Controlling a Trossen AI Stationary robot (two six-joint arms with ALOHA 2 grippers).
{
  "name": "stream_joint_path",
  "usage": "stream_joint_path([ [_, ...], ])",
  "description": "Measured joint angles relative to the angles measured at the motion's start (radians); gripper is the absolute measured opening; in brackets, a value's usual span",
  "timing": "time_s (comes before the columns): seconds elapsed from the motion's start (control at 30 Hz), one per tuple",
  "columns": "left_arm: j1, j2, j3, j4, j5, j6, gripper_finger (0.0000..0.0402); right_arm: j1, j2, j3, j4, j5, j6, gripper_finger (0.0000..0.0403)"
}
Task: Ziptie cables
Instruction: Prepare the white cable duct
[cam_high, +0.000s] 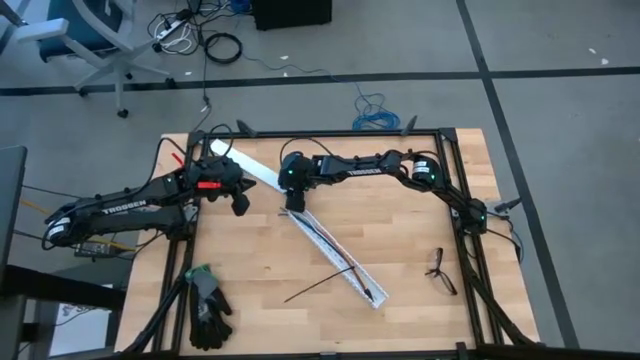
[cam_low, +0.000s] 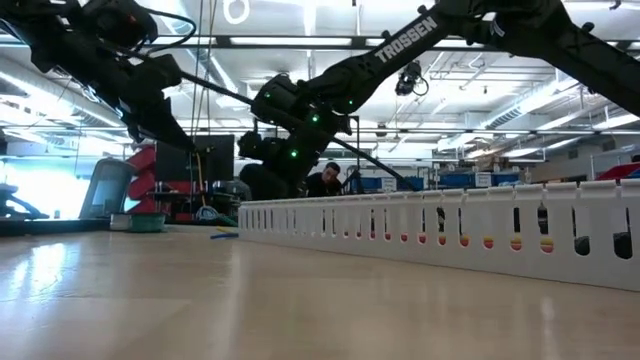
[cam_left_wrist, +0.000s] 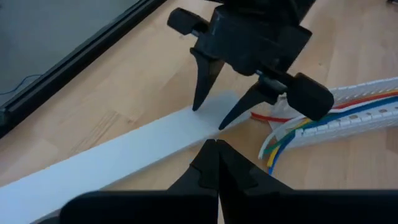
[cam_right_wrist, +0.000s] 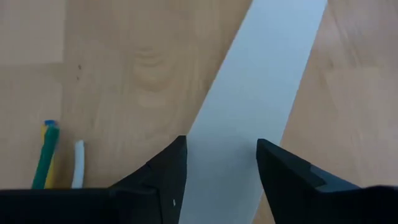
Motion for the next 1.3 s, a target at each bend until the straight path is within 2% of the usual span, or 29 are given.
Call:
stream_joint_path([
  [0.07, 0.0, 0.0, 0.0, -0.003, 0.0, 0.0, 0.0, -0.007, -0.013, -0.001, -0.02, 0.006, 0.027, 0.0167],
  [0.23, 0.0, 0.0, 0.0, -0.013, 0.0, -0.002, 0.0, -0.057, -0.065, -0.006, -0.177, -0.072, 0.14, 0.014],
  [0.37, 0.0, 0.0, 0.0, -0.012, 0.0, -0.003, 0.0, -0.095, -0.104, -0.006, -0.347, -0.083, 0.178, 0.0124],
  [0.53, 0.0, 0.0, 0.0, -0.013, 0.0, -0.003, 0.0002, -0.146, -0.114, -0.006, -0.455, -0.078, 0.213, 0.0115],
  [0.83, 0.0, 0.0, 0.0, -0.013, 0.001, -0.008, 0.0004, -0.178, -0.118, -0.003, -0.726, 0.053, 0.234, 0.0114],
  [1.0, -0.011, 0.033, 0.0, 0.003, 0.075, -0.005, 0.0005, -0.172, -0.125, -0.03, -0.867, 0.058, 0.235, 0.0114],
  [1.13, -0.052, 0.111, 0.001, 0.08, 0.095, 0.0, 0.0005, -0.151, -0.198, -0.136, -0.81, 0.056, 0.237, 0.0112],
  [1.3, -0.093, 0.22, 0.001, 0.177, 0.095, 0.023, 0.0005, -0.117, -0.404, -0.391, -0.64, 0.055, 0.303, 0.0112],
])
